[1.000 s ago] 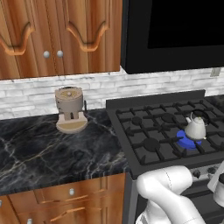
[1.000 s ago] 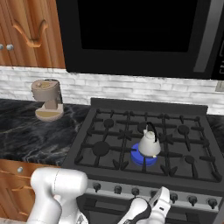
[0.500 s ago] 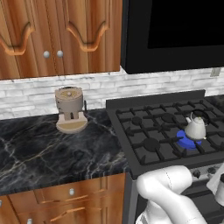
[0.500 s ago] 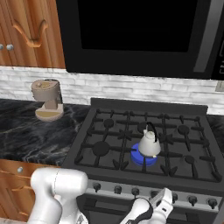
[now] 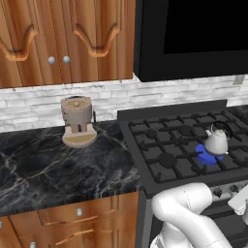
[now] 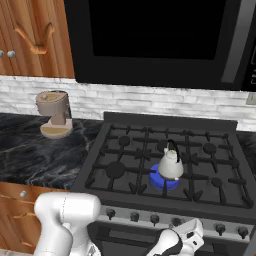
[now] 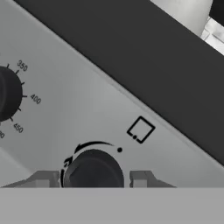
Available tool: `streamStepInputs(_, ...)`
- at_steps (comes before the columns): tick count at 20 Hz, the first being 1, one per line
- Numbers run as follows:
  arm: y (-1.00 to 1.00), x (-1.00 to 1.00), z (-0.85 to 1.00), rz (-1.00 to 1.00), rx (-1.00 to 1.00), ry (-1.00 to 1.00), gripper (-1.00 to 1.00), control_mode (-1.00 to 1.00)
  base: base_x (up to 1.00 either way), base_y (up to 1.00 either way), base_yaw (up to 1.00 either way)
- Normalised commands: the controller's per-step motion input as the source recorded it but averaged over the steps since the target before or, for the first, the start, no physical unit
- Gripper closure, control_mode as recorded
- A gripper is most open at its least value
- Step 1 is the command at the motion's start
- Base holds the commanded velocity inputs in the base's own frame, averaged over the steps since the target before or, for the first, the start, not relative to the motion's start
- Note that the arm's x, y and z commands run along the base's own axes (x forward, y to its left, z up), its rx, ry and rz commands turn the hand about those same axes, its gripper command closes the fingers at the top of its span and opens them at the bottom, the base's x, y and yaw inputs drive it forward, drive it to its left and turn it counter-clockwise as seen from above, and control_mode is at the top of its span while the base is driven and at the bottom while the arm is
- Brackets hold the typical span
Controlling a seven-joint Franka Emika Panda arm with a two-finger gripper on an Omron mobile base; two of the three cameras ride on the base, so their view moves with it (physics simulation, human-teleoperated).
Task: Lower the heat of the kettle.
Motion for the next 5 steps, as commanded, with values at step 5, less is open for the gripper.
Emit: streamStepInputs(5, -0.11, -0.07, 0.00, 0.00, 0.29, -0.08, 1.00, -1.00, 0.00, 0.00, 0.00)
